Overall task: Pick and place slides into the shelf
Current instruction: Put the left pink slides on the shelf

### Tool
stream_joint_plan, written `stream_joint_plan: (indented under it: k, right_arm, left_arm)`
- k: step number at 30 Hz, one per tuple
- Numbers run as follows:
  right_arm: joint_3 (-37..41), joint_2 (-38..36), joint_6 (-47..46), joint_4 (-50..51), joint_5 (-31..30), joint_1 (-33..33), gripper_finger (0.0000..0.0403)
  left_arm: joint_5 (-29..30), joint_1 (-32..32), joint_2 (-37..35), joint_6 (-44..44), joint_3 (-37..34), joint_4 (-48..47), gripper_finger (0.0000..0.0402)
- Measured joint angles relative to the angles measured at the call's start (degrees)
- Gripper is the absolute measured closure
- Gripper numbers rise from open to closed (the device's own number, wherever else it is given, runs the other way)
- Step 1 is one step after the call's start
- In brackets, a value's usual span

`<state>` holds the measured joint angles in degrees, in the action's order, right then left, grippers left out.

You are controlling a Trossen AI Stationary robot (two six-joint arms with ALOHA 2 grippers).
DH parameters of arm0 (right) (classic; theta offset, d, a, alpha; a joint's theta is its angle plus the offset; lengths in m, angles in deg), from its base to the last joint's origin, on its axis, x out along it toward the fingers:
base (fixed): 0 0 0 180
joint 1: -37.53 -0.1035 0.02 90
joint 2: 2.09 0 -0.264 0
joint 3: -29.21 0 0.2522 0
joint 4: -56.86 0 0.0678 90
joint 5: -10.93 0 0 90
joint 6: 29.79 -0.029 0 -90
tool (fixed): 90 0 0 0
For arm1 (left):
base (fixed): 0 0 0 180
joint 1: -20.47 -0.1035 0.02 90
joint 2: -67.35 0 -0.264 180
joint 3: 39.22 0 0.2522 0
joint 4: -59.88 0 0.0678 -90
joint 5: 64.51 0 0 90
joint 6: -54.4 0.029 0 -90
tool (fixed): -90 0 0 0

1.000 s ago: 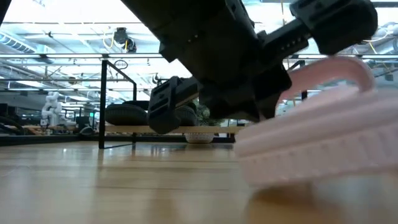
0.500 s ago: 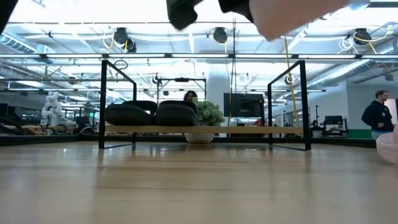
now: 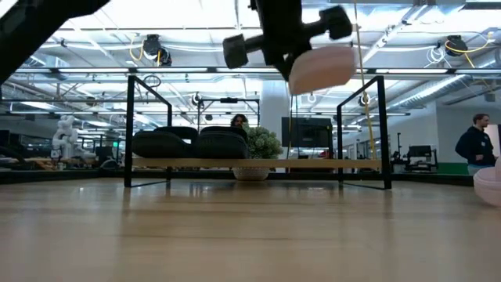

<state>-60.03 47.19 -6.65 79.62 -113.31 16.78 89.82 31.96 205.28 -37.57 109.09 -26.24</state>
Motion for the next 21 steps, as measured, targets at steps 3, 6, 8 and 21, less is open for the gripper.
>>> stream_joint_plan:
  k: [3,6,8,21]
  right_arm:
    - [0.0,-0.6,0.0,0.2,0.6,0.0,0.0282]
    - [0.0,-0.7,0.0,0.2,1.5,0.0,0.0282]
    - [0.0,-0.5,0.0,0.2,1.6,0.0,0.0282]
    - [0.0,2.0,0.3,-0.4,4.5,0.0,0.0282]
  left_arm:
    - [-0.7,-2.0,0.0,-1.5,0.0,-1.8,0.0402]
    - [-4.0,-3.9,0.0,-3.5,0.0,-5.5,0.0402]
    - [-6.1,-5.0,0.0,-5.9,-0.1,-8.8,0.0402]
    - [-8.3,-8.7,0.5,-7.0,-0.3,-11.3,0.0402]
